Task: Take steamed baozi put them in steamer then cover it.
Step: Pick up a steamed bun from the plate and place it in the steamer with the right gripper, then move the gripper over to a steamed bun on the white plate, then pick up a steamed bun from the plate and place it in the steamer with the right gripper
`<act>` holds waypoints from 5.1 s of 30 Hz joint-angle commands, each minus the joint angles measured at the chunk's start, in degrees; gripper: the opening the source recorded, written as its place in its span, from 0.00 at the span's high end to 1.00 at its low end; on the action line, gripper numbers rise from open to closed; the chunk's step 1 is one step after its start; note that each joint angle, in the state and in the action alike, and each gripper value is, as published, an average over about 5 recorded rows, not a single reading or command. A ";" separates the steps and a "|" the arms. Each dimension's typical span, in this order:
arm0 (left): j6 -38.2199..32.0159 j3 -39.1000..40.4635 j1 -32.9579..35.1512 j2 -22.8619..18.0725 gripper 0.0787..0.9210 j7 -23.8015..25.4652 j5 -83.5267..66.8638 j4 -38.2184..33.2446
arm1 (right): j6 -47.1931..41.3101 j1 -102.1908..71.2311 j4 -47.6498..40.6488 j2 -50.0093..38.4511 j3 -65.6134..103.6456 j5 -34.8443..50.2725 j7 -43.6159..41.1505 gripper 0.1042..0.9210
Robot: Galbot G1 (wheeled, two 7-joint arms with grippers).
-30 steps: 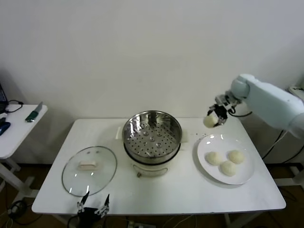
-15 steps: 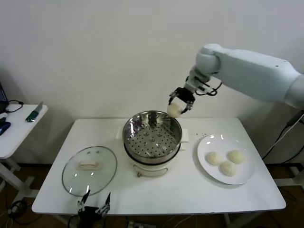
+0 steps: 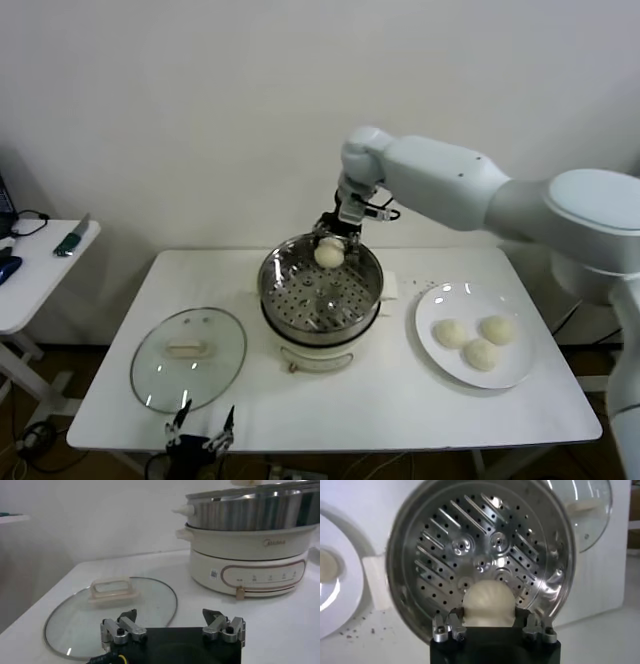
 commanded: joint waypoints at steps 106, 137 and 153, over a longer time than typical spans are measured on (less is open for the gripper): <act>0.12 0.06 0.50 -2.75 0.12 0.11 2.79 0.17 | -51.29 -17.29 10.62 -31.72 -5.80 27.00 6.16 0.12; 0.13 0.55 1.26 -2.13 0.12 -0.01 3.31 -0.90 | -48.26 11.98 22.17 -34.17 -19.96 37.29 0.47 0.31; -0.30 1.09 2.27 -0.90 0.12 -0.04 2.86 -3.24 | -55.67 34.22 38.28 -20.23 -23.80 57.88 2.98 0.31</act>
